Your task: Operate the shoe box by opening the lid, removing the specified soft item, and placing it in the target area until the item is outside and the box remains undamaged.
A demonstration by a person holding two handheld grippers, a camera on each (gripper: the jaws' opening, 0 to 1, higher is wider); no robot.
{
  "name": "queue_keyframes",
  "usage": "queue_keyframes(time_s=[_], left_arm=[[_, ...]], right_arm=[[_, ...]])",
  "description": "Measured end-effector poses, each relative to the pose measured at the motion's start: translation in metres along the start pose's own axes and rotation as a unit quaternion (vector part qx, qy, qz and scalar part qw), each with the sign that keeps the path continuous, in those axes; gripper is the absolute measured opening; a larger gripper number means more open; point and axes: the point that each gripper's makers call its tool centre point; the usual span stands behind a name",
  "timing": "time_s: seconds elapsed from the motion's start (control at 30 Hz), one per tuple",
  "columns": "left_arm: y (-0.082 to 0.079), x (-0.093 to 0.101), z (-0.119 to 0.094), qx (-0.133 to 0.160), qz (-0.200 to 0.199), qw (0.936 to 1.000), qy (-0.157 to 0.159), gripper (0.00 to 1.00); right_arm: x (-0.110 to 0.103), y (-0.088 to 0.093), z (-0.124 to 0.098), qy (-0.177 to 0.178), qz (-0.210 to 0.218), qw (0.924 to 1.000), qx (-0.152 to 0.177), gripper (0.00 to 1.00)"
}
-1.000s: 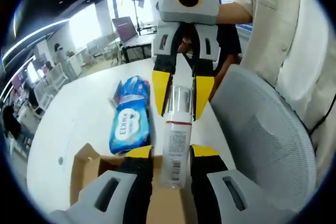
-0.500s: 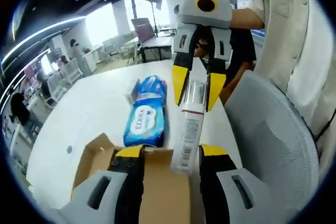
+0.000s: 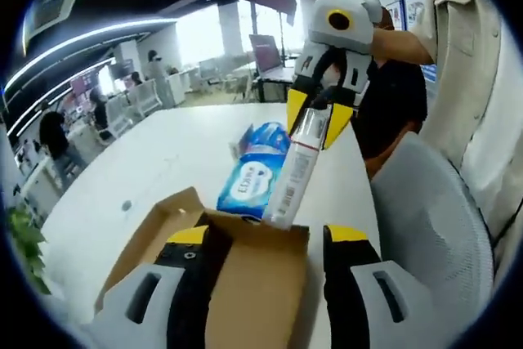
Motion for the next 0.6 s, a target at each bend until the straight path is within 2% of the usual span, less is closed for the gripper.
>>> queue_keyframes(time_s=[0.13,0.33,0.5,0.6], left_arm=[[0.005,-0.008,-0.008,0.008,-0.024,0.9993,-0.026,0.63],[0.017,-0.012,-0.022,0.01,-0.051,0.9973,-0.052,0.67],[0.023,-0.021,-0.038,0.014,-0.062,0.9939,-0.091,0.68],[0.027,-0.025,-0.047,0.021,-0.076,0.99,-0.117,0.72]], right_arm=[[0.013,0.004,-0.006,0.0,-0.007,0.9999,-0.011,0.17],[0.032,0.009,-0.014,0.002,-0.022,0.9993,-0.03,0.17],[0.048,0.013,-0.015,0.0,-0.035,0.9983,-0.048,0.17],[0.059,0.019,-0.015,-0.005,-0.044,0.9971,-0.062,0.17]])
Point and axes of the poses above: the point that each gripper's makers call its tool centre point, and the gripper's own axes: z roughly forward along the fingers, x roughly to its right, y roughly out of its underside, and after that the axes turned 1 degree about y, right-handed
